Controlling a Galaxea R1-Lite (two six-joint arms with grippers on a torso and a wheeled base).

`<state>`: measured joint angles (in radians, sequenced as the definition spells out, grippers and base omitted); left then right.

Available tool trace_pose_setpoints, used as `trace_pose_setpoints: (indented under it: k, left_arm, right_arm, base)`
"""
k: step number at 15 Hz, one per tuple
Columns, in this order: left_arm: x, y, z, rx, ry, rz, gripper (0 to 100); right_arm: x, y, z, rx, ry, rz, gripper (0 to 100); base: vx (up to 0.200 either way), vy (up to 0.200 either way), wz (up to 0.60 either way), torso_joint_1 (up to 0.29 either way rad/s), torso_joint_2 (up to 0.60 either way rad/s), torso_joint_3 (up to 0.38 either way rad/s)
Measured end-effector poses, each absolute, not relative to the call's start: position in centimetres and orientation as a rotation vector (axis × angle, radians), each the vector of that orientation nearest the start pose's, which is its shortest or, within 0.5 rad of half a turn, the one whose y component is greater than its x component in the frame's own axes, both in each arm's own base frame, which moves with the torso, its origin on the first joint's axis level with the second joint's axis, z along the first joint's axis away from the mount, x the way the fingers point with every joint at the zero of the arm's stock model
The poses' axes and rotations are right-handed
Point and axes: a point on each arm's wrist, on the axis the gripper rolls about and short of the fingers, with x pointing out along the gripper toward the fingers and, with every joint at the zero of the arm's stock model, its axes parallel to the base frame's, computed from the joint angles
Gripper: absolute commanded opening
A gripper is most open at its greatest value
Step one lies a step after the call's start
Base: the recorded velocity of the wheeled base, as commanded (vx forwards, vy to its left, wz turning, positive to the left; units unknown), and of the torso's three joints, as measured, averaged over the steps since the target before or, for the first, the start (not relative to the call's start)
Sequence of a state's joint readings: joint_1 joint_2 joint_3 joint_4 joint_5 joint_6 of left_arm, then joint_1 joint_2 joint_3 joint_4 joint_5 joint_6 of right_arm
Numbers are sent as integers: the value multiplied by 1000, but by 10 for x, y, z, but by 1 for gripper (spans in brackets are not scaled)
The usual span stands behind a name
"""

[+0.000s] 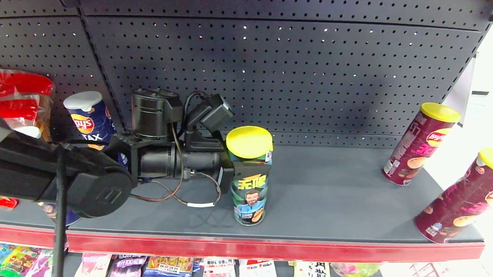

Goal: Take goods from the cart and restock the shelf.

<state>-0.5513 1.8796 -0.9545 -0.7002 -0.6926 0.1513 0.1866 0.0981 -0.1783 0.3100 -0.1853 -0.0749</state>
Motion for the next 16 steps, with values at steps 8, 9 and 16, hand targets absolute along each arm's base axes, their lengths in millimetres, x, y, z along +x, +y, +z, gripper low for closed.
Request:
trace_pose_setpoints:
  k: [8, 9, 16]
  left_arm:
    - [289, -196, 167, 100, 165, -1310, 0]
    - [288, -196, 168, 99, 165, -1319, 0]
    - [280, -186, 161, 90, 206, -1312, 0]
  right_arm:
    - [-29, -10, 94, -118, 230, 9, 0]
    - [-29, -10, 94, -118, 229, 10, 0]
    - [-29, -10, 94, -118, 229, 10, 0]
  base:
    - [0, 0, 0, 0, 0, 0]
    - [0, 0, 0, 0, 0, 0]
    - [0, 0, 0, 0, 0, 0]
